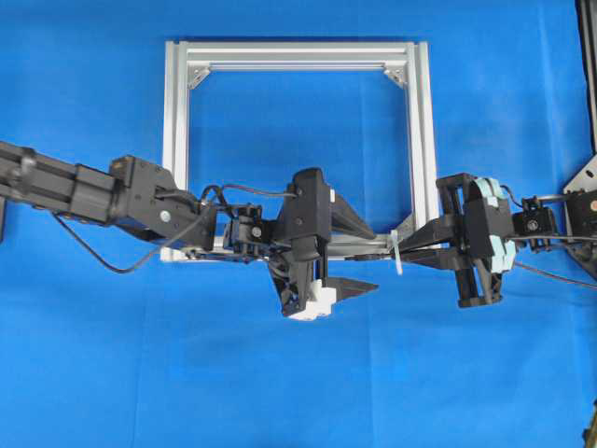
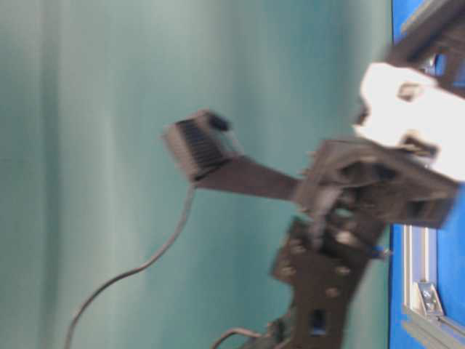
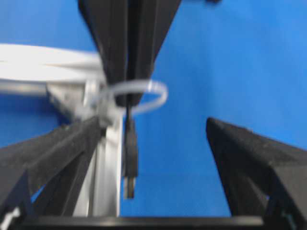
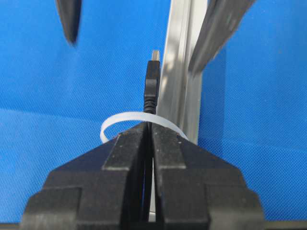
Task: Insert the wire through the string loop located on the right side.
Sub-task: 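Close the left gripper on the USB plug beyond the loop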
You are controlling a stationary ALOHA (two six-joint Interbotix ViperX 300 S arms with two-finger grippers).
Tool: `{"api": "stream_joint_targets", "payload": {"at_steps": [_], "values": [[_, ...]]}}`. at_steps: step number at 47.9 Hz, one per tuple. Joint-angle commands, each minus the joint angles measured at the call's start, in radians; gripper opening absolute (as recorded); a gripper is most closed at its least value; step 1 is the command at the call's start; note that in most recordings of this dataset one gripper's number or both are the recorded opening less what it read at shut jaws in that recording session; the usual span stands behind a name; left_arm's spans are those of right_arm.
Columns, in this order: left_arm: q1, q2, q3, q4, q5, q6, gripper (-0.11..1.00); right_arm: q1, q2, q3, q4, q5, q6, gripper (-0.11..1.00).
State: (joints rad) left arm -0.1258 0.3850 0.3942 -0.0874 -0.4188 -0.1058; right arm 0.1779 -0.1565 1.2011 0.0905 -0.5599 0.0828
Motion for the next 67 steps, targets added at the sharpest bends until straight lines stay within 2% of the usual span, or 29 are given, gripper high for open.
{"api": "stream_joint_targets", "payload": {"at_steps": [1,56,60,67], "values": [[0.003,0.009,-0.026,0.002,-0.005,0.000,0.86,-0.003,-0.005,-0.014,0.002,-0.014,0.000,-0.04],[0.011,0.044,-0.038,0.002,-0.005,0.002,0.84,-0.003,-0.006,-0.014,0.002,-0.014,-0.002,-0.04],[0.011,0.046,-0.041,0.002,-0.005,0.002,0.76,-0.003,-0.005,-0.014,0.002,-0.012,0.000,-0.04],[0.011,0.046,-0.041,0.002,-0.005,0.011,0.33,-0.003,-0.006,-0.015,0.000,-0.014,-0.002,-0.04]]}}
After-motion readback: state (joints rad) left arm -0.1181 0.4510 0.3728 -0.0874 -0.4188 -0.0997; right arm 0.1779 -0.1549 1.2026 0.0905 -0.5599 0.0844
